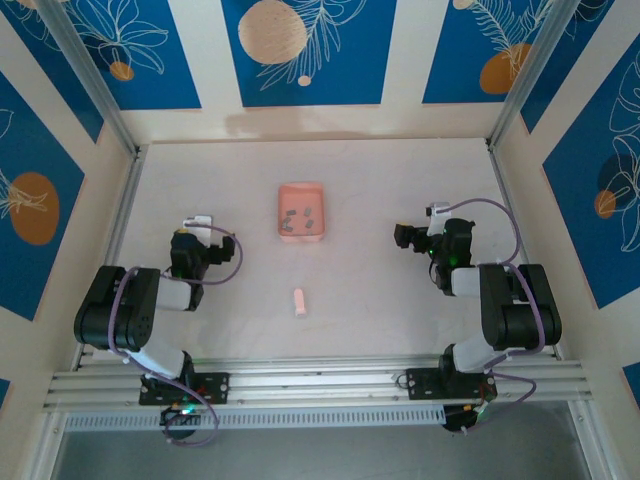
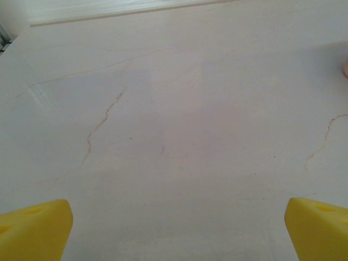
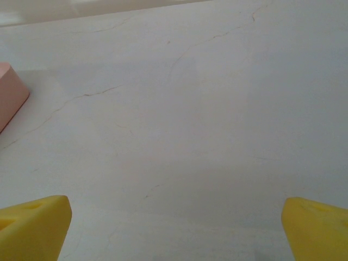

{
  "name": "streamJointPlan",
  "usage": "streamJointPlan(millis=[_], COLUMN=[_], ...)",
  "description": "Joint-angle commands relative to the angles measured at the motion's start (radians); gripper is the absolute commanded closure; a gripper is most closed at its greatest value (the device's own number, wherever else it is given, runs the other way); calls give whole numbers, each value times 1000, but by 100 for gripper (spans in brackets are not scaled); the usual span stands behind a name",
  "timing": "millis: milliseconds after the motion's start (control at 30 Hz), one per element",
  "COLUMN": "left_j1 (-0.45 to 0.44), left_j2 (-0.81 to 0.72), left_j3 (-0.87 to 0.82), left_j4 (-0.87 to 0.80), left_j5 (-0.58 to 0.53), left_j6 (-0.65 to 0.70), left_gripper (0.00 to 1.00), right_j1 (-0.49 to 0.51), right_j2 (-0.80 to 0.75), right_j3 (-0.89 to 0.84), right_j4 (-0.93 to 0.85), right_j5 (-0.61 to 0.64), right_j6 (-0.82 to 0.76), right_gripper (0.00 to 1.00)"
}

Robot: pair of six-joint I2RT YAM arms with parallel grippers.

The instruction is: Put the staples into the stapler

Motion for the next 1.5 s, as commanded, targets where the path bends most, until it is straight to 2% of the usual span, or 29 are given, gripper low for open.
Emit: streamJointPlan(millis=[0,533,667,767,833,933,1000,1133,1200,1267,1367,1467], left_j1=[7,9,8,8,8,-7,-14,-36,-76,-129,-214,-291], left_j2=[-11,-11,-13,-41,-92,-211,-287,-326,-307,-280,-229,-159], left_j3=[32,35,28,16,28,116,215,422,530,609,684,731], left_j4=[-3,-11,3,11,-55,-302,-501,-790,-918,-1008,-1066,-1086], left_j5=[40,47,44,32,25,9,-3,75,49,7,20,17], left_j6=[24,19,20,16,18,30,-42,-157,-190,-207,-159,-156], left_gripper=[0,0,0,0,0,4,6,17,25,29,30,30], right_j1=[-2,-5,-10,-20,-26,-50,-78,-138,-169,-197,-240,-262], right_j2=[-6,-9,-37,-100,-156,-232,-246,-158,-67,14,98,154], right_j3=[-2,-4,32,104,156,282,413,709,851,958,1035,1037], right_j4=[42,45,-42,-211,-333,-579,-799,-1254,-1466,-1623,-1741,-1771], right_j5=[-5,-13,0,7,19,26,6,-49,-67,-49,-18,38], right_j6=[-14,-10,2,17,33,120,174,164,148,150,149,127], right_gripper=[1,1,1,1,1,1,1,1,1,1,1,1])
